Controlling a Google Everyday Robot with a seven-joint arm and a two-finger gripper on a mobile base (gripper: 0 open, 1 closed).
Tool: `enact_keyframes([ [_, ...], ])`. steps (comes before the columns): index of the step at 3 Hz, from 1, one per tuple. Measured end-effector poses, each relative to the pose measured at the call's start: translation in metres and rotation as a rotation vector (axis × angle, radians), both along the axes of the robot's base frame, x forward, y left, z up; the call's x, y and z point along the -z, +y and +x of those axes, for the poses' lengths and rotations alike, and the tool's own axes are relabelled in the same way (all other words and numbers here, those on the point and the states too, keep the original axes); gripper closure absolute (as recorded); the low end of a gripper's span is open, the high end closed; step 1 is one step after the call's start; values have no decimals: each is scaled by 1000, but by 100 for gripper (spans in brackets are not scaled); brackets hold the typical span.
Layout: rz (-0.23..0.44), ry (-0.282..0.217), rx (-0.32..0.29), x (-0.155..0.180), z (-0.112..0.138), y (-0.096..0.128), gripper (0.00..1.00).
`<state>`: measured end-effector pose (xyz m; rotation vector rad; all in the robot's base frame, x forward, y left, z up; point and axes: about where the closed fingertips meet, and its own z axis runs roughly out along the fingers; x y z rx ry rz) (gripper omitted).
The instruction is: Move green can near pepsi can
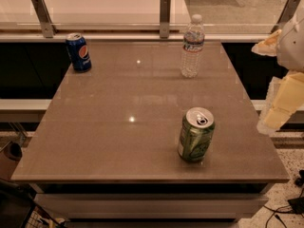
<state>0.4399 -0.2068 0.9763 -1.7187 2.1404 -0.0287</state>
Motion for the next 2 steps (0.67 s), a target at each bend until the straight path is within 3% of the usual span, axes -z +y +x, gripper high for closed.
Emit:
enact_keyframes([
  [2,308,-40,-187,24,14,35,0],
])
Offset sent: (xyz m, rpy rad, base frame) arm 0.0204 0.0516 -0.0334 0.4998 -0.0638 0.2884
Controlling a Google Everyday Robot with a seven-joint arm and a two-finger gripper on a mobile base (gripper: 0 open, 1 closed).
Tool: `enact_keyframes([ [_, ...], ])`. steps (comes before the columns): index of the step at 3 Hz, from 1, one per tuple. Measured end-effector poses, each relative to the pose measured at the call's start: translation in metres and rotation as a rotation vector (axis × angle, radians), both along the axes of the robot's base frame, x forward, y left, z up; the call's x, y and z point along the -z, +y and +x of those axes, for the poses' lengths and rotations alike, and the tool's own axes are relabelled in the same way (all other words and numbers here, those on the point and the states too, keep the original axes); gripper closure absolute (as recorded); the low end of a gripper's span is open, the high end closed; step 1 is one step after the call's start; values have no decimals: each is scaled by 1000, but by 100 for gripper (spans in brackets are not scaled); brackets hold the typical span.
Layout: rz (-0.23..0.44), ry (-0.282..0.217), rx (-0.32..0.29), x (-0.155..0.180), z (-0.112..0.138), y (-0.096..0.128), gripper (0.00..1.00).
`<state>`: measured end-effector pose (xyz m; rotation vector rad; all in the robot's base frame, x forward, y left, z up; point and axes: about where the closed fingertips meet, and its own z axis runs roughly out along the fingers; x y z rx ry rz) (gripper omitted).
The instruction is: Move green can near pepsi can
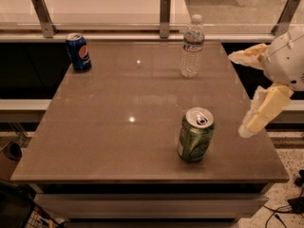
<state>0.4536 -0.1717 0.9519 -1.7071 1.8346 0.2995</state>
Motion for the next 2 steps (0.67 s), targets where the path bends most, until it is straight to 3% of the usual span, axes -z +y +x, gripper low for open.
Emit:
enact_keyframes([
  [2,210,13,-125,28,-2,26,0],
])
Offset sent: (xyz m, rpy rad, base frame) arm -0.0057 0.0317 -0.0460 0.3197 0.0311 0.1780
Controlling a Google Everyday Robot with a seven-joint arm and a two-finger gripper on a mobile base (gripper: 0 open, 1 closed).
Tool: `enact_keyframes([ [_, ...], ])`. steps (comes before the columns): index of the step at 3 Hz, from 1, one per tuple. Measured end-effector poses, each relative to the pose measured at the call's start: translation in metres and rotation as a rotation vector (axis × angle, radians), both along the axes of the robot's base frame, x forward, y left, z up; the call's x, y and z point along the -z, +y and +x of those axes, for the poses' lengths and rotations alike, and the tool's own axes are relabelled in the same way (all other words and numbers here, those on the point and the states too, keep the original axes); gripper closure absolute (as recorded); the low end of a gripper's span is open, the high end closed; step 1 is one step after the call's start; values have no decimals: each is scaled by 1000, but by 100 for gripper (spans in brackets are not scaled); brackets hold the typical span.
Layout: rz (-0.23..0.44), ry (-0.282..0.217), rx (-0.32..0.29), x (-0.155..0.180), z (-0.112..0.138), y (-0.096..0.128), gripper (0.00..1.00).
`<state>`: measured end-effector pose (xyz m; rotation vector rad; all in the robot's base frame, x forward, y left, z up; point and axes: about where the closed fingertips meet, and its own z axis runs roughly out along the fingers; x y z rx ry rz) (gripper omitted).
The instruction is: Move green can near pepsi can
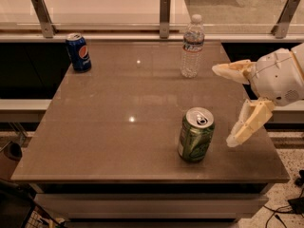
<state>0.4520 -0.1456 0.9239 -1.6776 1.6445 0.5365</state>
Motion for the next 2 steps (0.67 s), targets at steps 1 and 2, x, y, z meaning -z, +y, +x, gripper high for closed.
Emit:
enact_keyframes([
  [1,71,12,-40,12,-5,6,0],
  [2,162,17,-81,22,-8,12,0],
])
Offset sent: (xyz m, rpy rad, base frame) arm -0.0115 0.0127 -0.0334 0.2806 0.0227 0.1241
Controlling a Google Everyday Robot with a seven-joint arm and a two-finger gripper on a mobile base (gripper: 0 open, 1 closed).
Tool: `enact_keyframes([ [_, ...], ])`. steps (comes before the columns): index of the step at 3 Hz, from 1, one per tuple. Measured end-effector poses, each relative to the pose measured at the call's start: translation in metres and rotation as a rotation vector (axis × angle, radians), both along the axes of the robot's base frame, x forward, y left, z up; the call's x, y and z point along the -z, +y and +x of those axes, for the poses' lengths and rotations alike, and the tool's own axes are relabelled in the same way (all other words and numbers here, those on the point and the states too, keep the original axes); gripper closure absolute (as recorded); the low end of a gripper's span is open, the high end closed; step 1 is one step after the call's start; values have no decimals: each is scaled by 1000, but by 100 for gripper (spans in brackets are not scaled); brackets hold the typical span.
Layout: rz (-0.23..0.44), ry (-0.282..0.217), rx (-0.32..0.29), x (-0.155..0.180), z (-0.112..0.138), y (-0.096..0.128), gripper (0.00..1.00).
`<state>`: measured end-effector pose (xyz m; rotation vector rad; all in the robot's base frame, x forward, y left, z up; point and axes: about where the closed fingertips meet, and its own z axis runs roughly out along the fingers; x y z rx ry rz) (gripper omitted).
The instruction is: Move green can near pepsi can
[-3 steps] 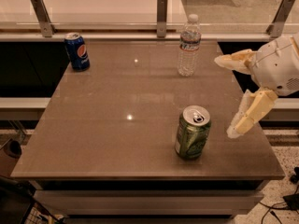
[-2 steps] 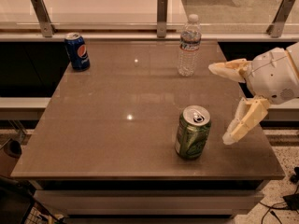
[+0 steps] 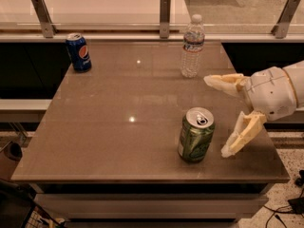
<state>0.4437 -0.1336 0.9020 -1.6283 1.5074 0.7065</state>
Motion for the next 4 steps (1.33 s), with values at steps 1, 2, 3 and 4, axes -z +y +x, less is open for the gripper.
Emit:
enact_keyframes([
  [1,128,-15,-40,4,-1,4,0],
  [2,207,-24,-59,5,-4,5,0],
  [3,248,-27,-70,4,-13,4,0],
  [4,255,-10,-104,3,-23,9,0],
])
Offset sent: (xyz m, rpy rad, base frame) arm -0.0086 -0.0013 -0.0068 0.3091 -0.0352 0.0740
